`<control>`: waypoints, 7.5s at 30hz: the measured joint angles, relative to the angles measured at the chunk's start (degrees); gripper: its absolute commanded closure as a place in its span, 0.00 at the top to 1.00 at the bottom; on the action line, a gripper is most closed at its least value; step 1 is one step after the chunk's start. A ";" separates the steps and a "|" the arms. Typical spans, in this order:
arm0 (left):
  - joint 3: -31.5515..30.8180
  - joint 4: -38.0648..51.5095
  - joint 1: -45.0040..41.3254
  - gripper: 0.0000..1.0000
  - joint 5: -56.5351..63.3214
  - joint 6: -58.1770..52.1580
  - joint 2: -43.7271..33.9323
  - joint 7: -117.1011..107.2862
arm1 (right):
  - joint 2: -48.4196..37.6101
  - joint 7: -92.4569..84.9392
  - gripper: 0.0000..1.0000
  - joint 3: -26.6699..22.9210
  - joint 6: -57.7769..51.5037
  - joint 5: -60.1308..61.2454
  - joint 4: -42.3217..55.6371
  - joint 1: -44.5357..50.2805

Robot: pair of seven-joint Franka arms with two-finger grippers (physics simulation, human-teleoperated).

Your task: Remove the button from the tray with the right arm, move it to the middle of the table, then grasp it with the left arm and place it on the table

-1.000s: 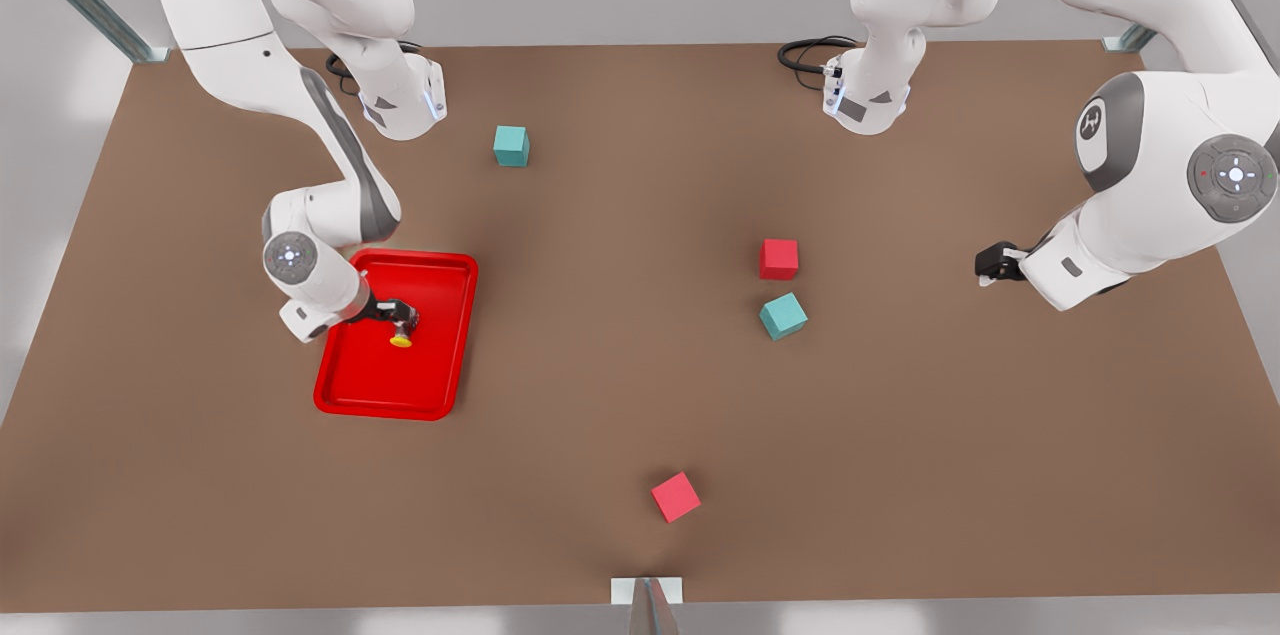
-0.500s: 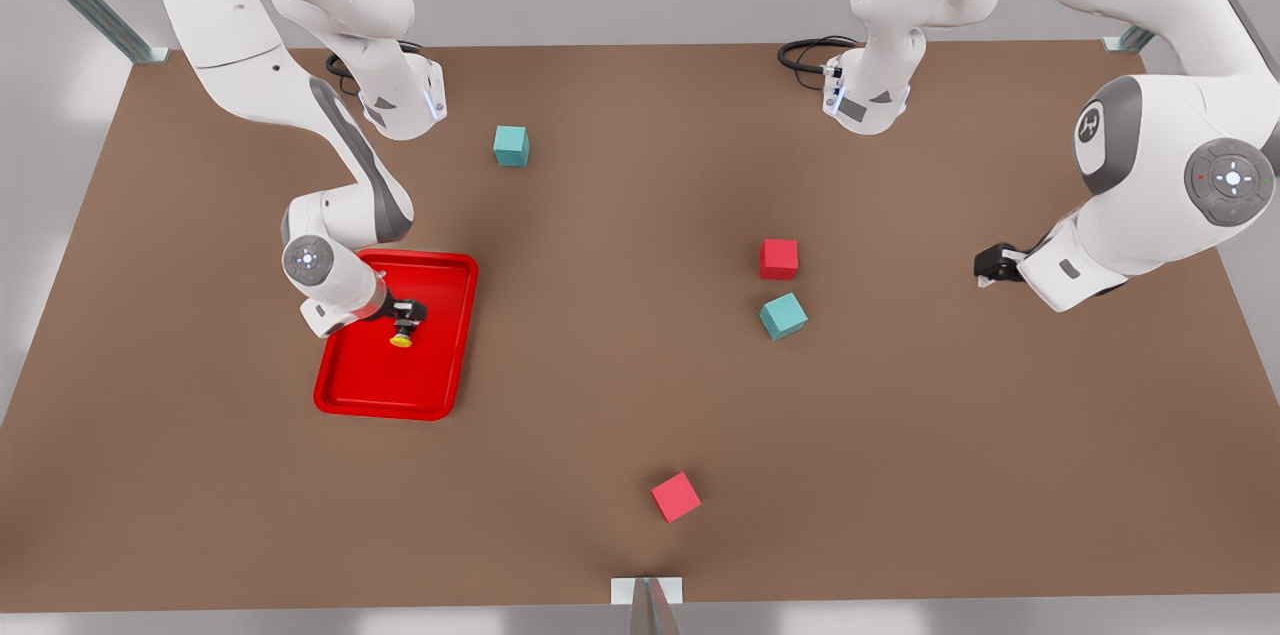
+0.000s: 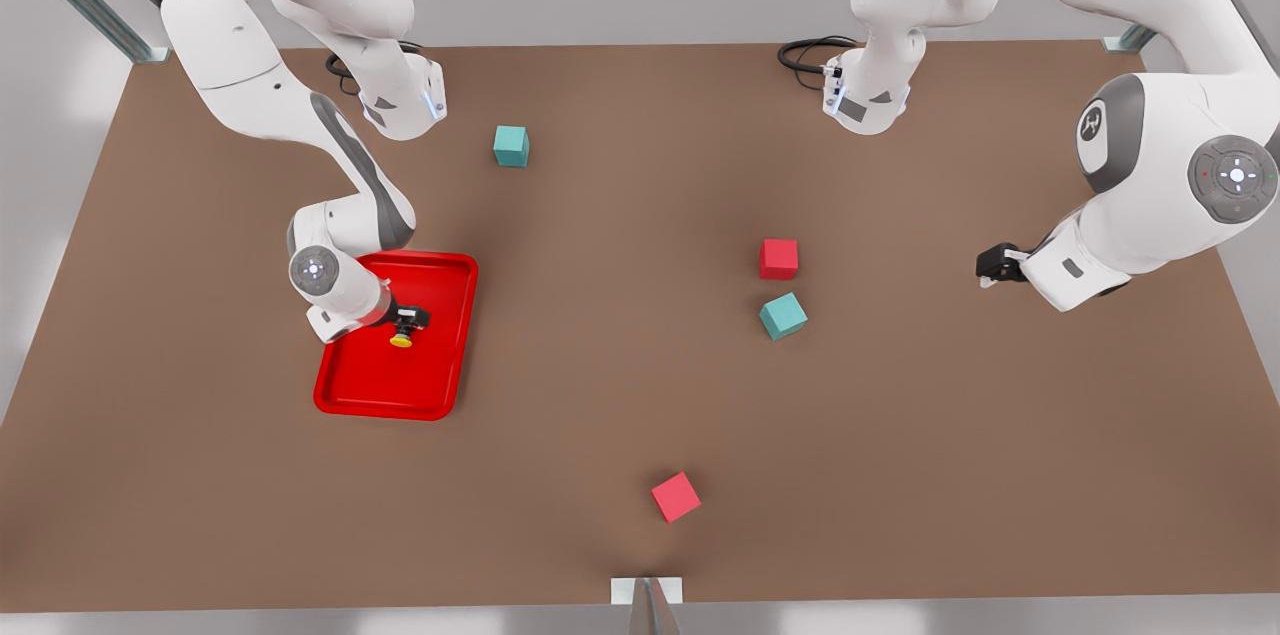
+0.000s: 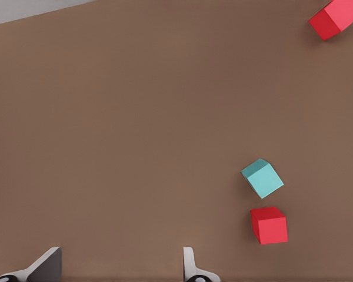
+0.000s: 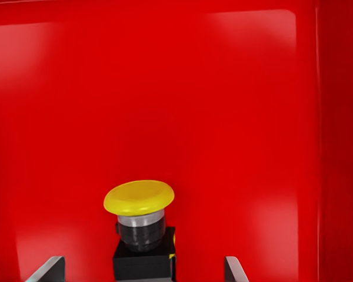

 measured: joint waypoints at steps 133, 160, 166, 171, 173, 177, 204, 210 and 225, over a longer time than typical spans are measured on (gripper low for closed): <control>-11.43 0.65 -24.26 1.00 16.87 33.00 37.06 1.13 | -3.70 -24.36 1.00 -15.57 -46.28 10.71 45.37 9.83; -11.45 -1.26 -24.96 0.48 20.38 37.08 38.60 -5.94 | -1.93 -28.99 1.00 -15.74 -46.82 10.75 47.69 9.22; -11.92 -0.57 -24.69 0.31 20.24 36.18 36.43 -8.17 | -1.94 -29.39 1.00 -15.73 -46.92 10.72 47.69 9.27; -12.06 3.01 -18.05 0.32 18.97 32.92 33.03 -9.17 | -1.93 -29.64 1.00 -15.74 -46.97 10.66 47.69 9.14; -11.85 6.90 -12.10 0.32 18.23 31.66 32.41 -9.52 | -1.93 -29.72 1.00 -15.75 -46.99 10.63 47.69 9.08; -0.74 12.72 -16.52 0.32 20.21 28.40 30.56 -14.63 | -1.95 -29.83 1.00 -15.75 -47.01 10.65 47.68 9.12; 30.35 12.95 -44.58 0.32 37.06 51.38 51.97 -108.59 | -1.58 -30.19 1.00 -15.92 -46.98 10.98 47.77 9.04; 31.98 13.07 -46.10 0.32 39.39 52.83 54.29 -120.84 | -1.32 -30.25 1.00 -15.73 -46.99 10.97 47.77 9.63; 37.50 8.79 -51.74 0.34 47.91 51.25 56.65 -137.75 | -0.87 -30.38 1.00 -15.57 -47.09 10.91 47.78 10.45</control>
